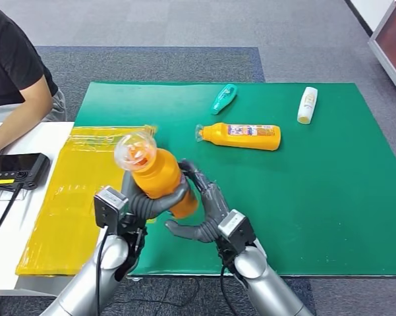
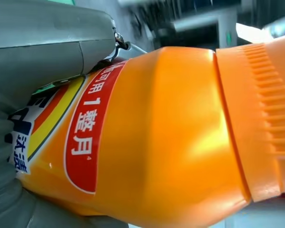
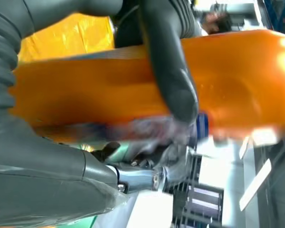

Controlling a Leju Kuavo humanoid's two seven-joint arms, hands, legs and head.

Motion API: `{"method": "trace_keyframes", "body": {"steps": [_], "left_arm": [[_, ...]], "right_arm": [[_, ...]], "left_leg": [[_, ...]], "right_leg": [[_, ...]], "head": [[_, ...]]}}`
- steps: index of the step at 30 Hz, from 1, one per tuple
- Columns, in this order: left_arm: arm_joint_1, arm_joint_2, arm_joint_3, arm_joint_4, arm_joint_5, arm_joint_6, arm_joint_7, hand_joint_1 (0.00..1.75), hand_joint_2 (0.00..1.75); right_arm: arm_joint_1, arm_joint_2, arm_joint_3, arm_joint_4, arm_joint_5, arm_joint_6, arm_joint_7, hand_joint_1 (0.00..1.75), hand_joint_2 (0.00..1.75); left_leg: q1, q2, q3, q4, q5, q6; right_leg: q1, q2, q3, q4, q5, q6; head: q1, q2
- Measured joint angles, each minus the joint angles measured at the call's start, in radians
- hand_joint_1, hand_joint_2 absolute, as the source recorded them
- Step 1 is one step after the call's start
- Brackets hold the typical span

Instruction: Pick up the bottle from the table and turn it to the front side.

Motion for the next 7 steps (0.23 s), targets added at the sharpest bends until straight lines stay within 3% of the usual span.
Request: {"method": "trace_keyframes", "body": {"steps": [7], "left_arm": [[0.006,0.029,0.058,-0.01,-0.008,0.031,0.003,1.75,1.75]], "right_arm": [[0.015,0.0,-0.002,-0.006,-0.005,-0.029,-0.002,0.0,1.75]], "left_leg": [[0.0,0.0,-0.001,0.0,0.002,0.0]], "right_leg": [[0.0,0.0,-0.001,0.0,0.0,0.0]], "head": [[0.0,0.0]]}}
